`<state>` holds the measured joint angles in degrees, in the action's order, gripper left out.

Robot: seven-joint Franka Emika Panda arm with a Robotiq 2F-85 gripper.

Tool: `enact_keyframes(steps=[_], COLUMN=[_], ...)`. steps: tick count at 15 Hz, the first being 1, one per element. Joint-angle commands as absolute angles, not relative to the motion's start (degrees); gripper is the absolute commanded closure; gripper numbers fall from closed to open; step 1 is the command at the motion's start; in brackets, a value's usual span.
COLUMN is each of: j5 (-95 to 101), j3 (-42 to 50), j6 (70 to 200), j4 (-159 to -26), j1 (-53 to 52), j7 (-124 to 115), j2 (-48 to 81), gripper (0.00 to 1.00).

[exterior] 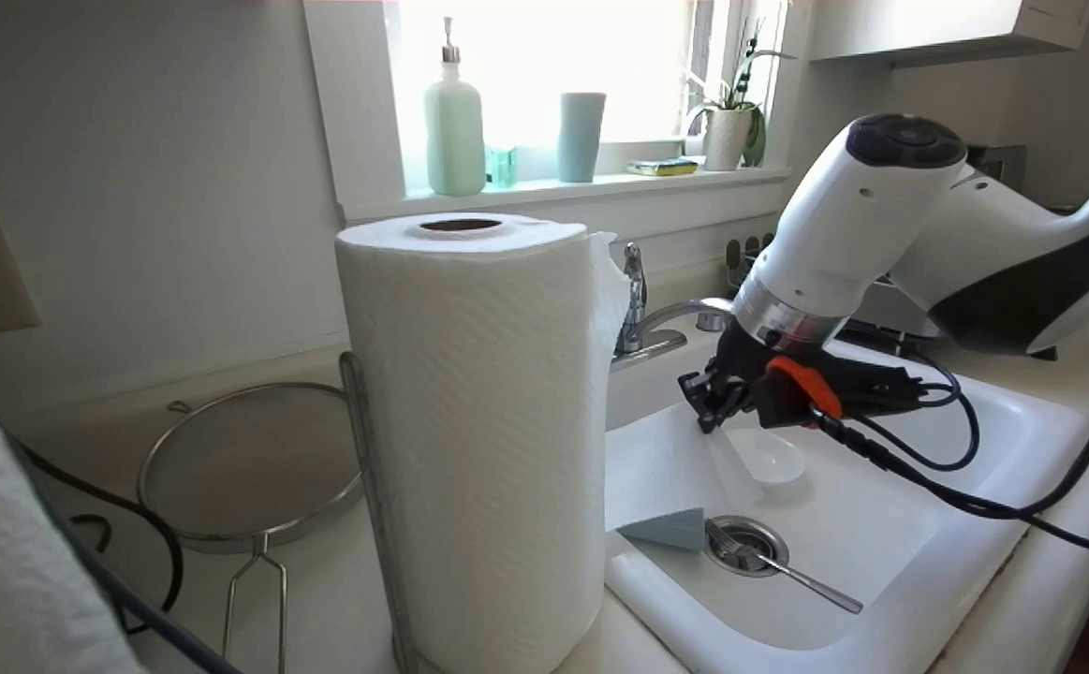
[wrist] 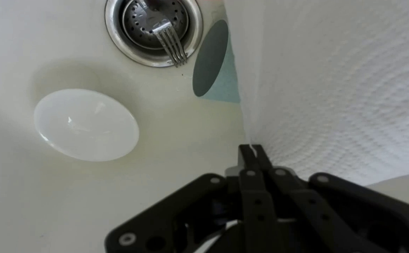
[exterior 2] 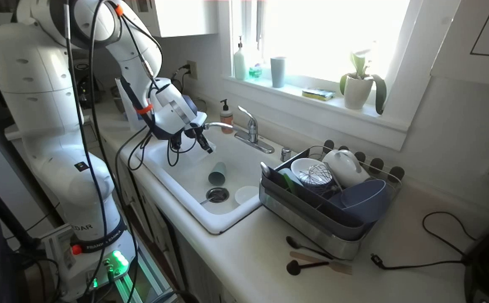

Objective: Tear one paper towel from the roll and place it on the right side of the counter

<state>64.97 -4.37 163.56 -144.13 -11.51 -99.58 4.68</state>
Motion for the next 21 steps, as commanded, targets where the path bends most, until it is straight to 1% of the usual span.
enact_keyframes(steps=[1,5,10,13,14,17,21], j5=[67.1,66.2,62.0,52.7,46.3,32.9,18.5], j3=[-3.3,-2.6,-2.6,-2.4,-4.1,-5.2,-6.6], j6=[161.4,160.6,160.7,161.1,162.0,164.6,155.3], j4=[-144.5,-146.3,-148.2,-150.1,-151.0,-152.3,-151.9], j1=[-10.6,-10.0,-10.3,-10.8,-9.5,-10.4,-9.7], j7=[-96.7,-96.0,-92.1,-84.0,-78.9,-69.9,-55.6], j2=[-0.7,-3.8,-4.5,-4.6,-4.3,-2.7,-6.1], gripper=[1.0,1.0,1.0,1.0,1.0,1.0,1.0])
